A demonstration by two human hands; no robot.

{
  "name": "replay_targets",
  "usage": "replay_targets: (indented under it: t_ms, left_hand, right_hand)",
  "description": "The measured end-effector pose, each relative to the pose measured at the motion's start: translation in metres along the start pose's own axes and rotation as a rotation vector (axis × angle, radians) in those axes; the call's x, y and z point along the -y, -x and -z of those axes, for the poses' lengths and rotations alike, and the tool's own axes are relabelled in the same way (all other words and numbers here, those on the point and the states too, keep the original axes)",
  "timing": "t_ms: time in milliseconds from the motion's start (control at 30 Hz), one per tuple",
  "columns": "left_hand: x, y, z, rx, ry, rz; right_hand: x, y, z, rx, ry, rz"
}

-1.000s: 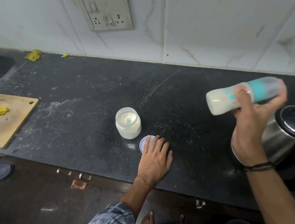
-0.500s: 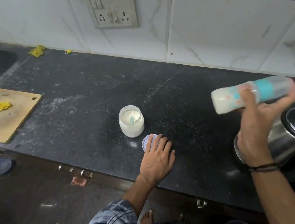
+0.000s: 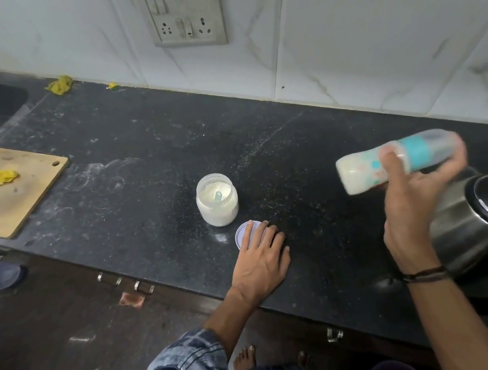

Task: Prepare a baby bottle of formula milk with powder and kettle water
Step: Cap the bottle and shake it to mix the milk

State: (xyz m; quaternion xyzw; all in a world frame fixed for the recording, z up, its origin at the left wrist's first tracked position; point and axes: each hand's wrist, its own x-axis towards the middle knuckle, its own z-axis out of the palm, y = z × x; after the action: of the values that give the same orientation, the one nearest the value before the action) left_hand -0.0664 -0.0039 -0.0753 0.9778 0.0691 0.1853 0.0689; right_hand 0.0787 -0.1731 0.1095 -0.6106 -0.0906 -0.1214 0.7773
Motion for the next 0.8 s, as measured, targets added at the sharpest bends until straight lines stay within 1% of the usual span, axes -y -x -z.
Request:
replay_targets:
  t_ms: [67,100,167,200,233,300,333,367,433,467,500,567,600,700,733,800]
  left_hand:
    - [0.000,0.002,-0.001,-0.002,-0.001,-0.011]
    - [0.000,0.001,0.000,-0.002,0.001,-0.012]
    - [0.000,-0.001,-0.001,-0.004,0.005,-0.002]
    - [0.000,0.000,-0.001,-0.005,0.003,0.003]
    - [0.000,0.001,-0.002,-0.005,0.001,0.002]
    - [0.001,0.002,-0.003,-0.011,-0.002,-0.013]
    - [0.001,0.002,-0.004,-0.016,-0.001,-0.017]
    - [0.001,0.001,-0.003,-0.019,0.002,-0.015]
    - [0.000,-0.001,-0.003,-0.017,0.004,-0.004]
    - [0.000,0.000,-0.003,-0.015,0.004,0.001]
    - [0.001,0.001,-0.002,-0.014,0.005,0.001]
    - [0.001,0.004,-0.002,-0.018,0.009,-0.010]
    - [0.000,0.003,-0.001,-0.021,0.012,-0.015]
    - [-0.001,-0.001,0.002,-0.012,0.012,0.002]
    - [-0.001,-0.001,0.003,-0.005,0.006,0.006]
    - [-0.001,0.002,0.005,0.006,0.000,-0.004]
  right_hand:
    - [-0.003,0.003,0.002,0.159,0.106,-0.034]
    - [-0.005,0.002,0.006,0.154,0.111,-0.025]
    - [-0.006,-0.006,0.010,-0.023,0.009,0.002]
    - [-0.005,-0.009,0.010,-0.073,-0.017,0.003]
    - [-0.003,-0.008,0.006,-0.043,0.007,-0.007]
    - [-0.004,0.000,0.005,0.181,0.135,-0.031]
    - [-0.005,0.003,0.008,0.242,0.151,-0.022]
    - [-0.004,0.002,0.010,0.212,0.121,0.007]
    - [-0.003,-0.005,0.012,0.047,0.001,0.052]
    - [-0.002,-0.006,0.008,0.020,-0.023,0.054]
    - [0.000,-0.003,0.005,0.066,-0.015,0.036]
    - [-0.004,0.005,0.004,0.230,0.108,0.012]
    - [-0.003,0.007,0.007,0.232,0.117,0.035]
    - [-0.002,-0.006,0.009,0.026,-0.017,0.134]
    - [0.000,-0.007,0.006,0.018,-0.017,0.133]
    - [0.000,0.001,0.002,0.171,0.080,0.066]
